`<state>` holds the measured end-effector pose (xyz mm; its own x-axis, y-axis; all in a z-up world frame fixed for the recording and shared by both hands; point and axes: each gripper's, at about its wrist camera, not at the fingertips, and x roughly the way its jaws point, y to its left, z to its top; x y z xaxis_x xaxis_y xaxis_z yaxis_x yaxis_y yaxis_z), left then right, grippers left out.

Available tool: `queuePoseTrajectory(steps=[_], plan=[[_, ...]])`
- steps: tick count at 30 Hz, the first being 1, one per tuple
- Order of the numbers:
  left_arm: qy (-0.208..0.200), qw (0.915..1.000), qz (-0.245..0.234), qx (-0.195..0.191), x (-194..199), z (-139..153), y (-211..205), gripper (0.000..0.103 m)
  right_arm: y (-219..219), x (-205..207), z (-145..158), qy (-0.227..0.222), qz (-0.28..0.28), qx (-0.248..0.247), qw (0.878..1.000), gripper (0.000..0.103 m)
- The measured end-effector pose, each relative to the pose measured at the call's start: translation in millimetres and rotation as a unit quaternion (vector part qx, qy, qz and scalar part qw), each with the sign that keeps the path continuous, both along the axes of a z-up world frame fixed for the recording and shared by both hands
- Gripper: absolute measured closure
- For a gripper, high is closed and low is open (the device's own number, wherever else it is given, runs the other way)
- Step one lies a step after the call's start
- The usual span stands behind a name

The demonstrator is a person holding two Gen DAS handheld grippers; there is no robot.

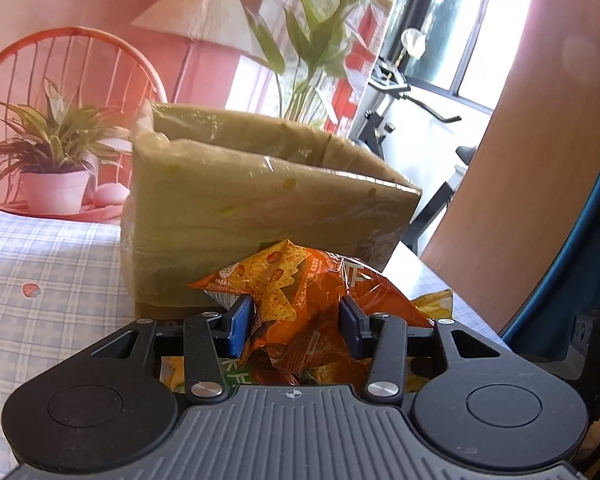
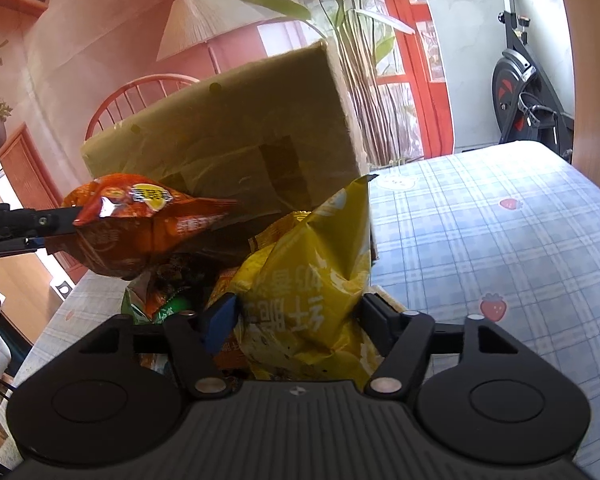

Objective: Organize snacks
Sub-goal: 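Carry both bags over the box with the left and right tools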

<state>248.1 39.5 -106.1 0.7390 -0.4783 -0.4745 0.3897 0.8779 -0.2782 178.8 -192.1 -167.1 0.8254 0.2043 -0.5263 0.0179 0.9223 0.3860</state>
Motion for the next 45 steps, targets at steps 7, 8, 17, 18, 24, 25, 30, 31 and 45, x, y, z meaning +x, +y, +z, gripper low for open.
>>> queuePoseTrajectory(steps=[7,8,17,18,24,25,30,31,45], plan=[[-0.017,0.9995,0.014,-0.025,-13.0,10.3,13.7,0.054,-3.0,-10.1,19.0,-0.031,-0.008,-0.006,0.999,0.043],[-0.020,0.9993,0.015,-0.028,-14.8,11.5,15.1,0.054,-3.3,-11.8,23.6,-0.036,-0.008,-0.010,0.999,0.044],[-0.083,0.9961,0.009,-0.031,-38.4,38.8,28.1,0.054,-10.0,-22.7,76.1,-0.100,-0.014,0.004,0.995,0.044],[-0.087,0.9955,0.013,-0.034,-37.6,42.5,31.0,0.054,-10.7,-22.0,82.9,-0.108,-0.014,0.005,0.994,0.044],[-0.128,0.9905,0.029,-0.042,-27.9,73.2,42.4,0.054,-10.4,-5.1,124.7,-0.152,-0.001,-0.004,0.988,0.044],[-0.133,0.9898,0.030,-0.042,-23.7,79.7,43.6,0.054,-10.1,0.0,131.4,-0.159,0.001,-0.005,0.987,0.044],[-0.158,0.9869,0.028,-0.021,2.0,103.6,40.4,0.054,-2.3,34.9,160.9,-0.188,0.018,-0.026,0.982,0.044],[-0.162,0.9862,0.029,-0.017,8.3,107.3,39.7,0.054,0.2,43.4,165.2,-0.190,0.021,-0.033,0.981,0.044],[-0.084,0.9939,0.007,0.072,123.6,85.1,-9.7,0.054,29.5,186.3,147.0,-0.104,0.021,-0.137,0.985,0.044]])
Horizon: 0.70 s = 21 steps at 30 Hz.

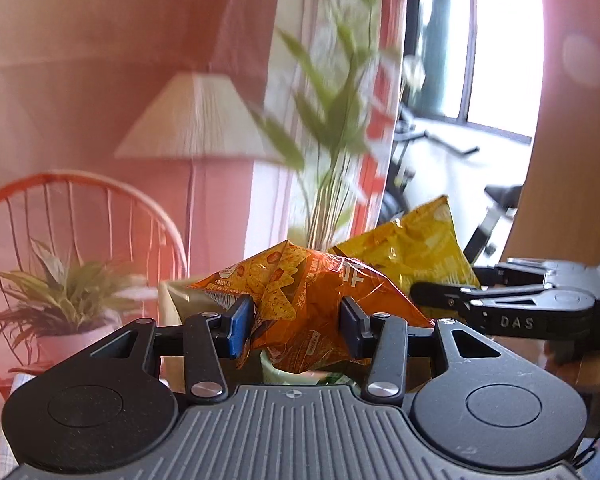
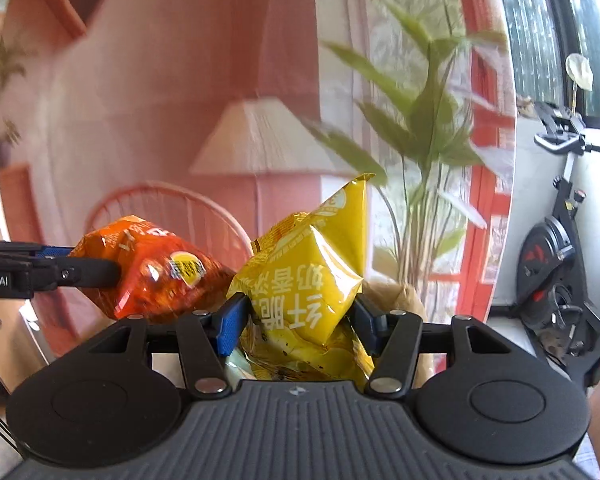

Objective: Organize snacks
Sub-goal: 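Carry both bags over the box with the left and right tools, then open both tools to drop the orange and yellow bags into the box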

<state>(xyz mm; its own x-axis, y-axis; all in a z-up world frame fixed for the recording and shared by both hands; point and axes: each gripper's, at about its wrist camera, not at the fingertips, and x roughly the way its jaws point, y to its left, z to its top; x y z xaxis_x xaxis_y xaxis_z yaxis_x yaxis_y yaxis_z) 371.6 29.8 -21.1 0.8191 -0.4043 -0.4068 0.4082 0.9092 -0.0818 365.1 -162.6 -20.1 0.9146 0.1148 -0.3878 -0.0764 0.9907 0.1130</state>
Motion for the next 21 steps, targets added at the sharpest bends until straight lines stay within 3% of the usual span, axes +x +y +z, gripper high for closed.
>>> queuePoseTrajectory(steps=[8,10,13,21], plan=[[0.053,0.9984,0.008,0.020,25.5,-23.2,-2.4,0.047,4.0,33.8,-22.8,0.040,-0.039,-0.042,0.998,0.042],[0.057,0.9978,0.019,0.029,28.3,-24.5,-0.9,0.037,6.1,36.4,-25.5,0.042,-0.040,-0.050,0.997,0.039],[0.056,0.9981,0.019,0.017,27.4,-20.1,5.9,0.036,12.2,33.3,-26.4,0.033,-0.044,-0.073,0.996,0.029],[0.059,0.9980,0.020,-0.006,8.5,-8.0,20.7,0.036,10.3,5.0,-16.9,0.019,-0.027,-0.036,0.999,0.029]])
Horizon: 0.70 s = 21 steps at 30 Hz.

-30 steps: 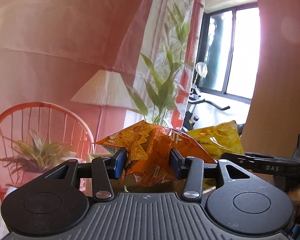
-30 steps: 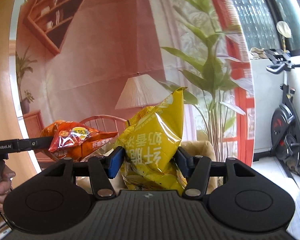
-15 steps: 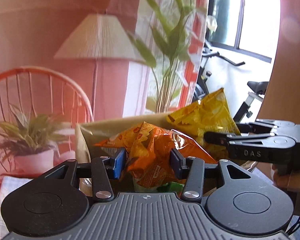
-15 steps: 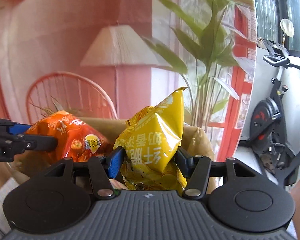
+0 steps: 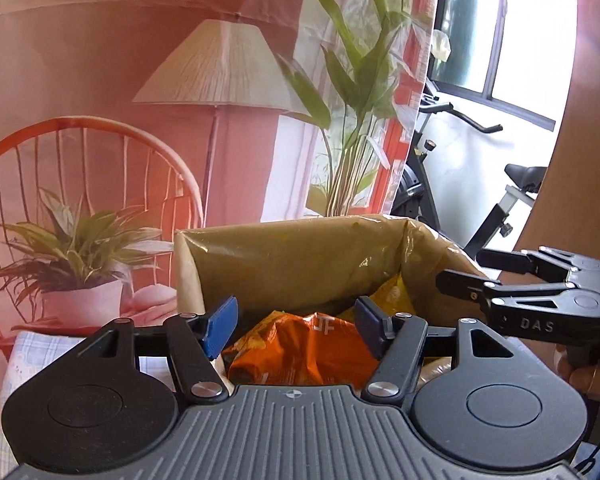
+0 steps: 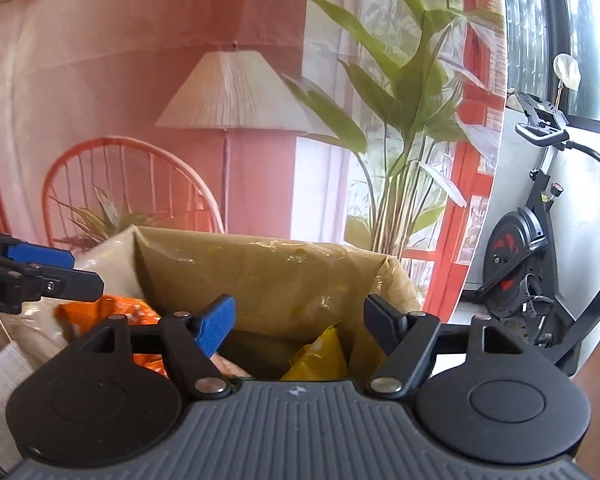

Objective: Organize snacks
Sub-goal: 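Open both tools to drop the orange and yellow bags into the box, then lower the left tool to the green chip bag while the right tool reaches the orange bag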

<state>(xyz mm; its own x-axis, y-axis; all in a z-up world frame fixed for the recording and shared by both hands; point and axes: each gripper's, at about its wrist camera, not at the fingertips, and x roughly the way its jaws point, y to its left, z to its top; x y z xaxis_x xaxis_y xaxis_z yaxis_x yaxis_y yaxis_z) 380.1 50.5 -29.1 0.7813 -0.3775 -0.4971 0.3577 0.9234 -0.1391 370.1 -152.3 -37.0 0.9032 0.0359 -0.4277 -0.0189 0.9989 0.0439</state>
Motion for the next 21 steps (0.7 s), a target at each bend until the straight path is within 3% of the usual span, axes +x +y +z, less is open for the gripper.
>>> queuePoseTrajectory(steps=[9,15,21], plan=[[-0.011,0.9995,0.006,-0.029,-41.4,9.8,20.4,0.036,6.3,-55.1,6.6,-0.027,0.024,0.049,0.998,0.029],[-0.005,0.9994,0.020,-0.029,-67.5,7.4,40.2,0.035,8.8,-91.4,1.5,-0.038,0.034,0.089,0.995,0.029],[0.010,0.9992,0.027,-0.026,-92.7,-18.0,48.8,0.032,10.1,-117.2,-21.6,-0.034,0.029,0.094,0.995,0.029]])
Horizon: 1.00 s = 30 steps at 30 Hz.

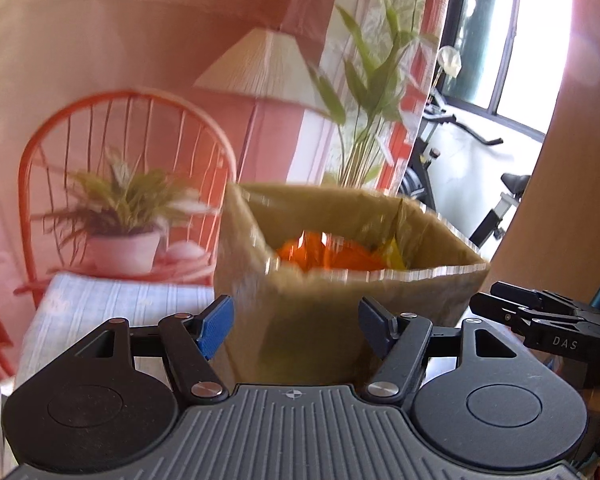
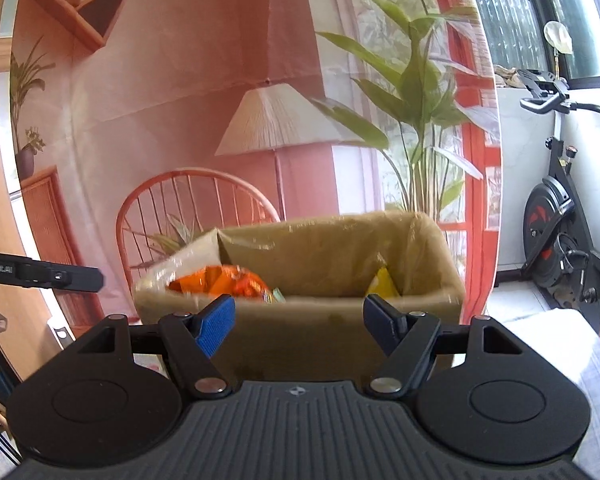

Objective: Organize snacks
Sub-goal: 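Lower the left tool to the green chip bag while the right tool reaches the orange bag, then close the left tool on the green chip bag while the right tool closes on the orange chip bag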

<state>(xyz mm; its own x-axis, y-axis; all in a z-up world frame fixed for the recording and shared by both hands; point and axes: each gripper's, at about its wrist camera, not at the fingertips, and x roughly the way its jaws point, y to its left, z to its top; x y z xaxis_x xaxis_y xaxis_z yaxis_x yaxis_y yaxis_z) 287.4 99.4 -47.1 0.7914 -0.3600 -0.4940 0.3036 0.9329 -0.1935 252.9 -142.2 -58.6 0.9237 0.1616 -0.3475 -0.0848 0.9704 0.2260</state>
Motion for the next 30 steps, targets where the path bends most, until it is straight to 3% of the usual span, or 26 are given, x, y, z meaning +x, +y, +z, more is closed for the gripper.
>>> queuePoseTrajectory(steps=[6,11,22,24,30], plan=[[0.061,0.9976,-0.002,-0.034,-2.1,-51.3,-3.2,0.030,-0.5,-12.3,-43.2,0.052,-0.005,-0.006,0.999,0.029],[0.104,0.9938,-0.016,-0.035,12.8,-84.3,-26.3,0.029,-7.8,-20.7,-69.4,0.086,-0.011,0.013,0.996,0.029],[0.156,0.9876,-0.017,-0.003,35.7,-138.8,-66.3,0.025,-20.0,-17.8,-95.6,0.116,-0.015,0.034,0.993,0.029],[0.155,0.9879,-0.015,0.001,39.9,-146.0,-65.8,0.017,-21.0,-15.8,-98.7,0.119,-0.015,0.036,0.992,0.029],[0.173,0.9845,-0.011,-0.031,44.4,-160.3,-56.4,0.012,-17.5,-11.0,-103.9,0.126,-0.009,0.039,0.991,0.029]])
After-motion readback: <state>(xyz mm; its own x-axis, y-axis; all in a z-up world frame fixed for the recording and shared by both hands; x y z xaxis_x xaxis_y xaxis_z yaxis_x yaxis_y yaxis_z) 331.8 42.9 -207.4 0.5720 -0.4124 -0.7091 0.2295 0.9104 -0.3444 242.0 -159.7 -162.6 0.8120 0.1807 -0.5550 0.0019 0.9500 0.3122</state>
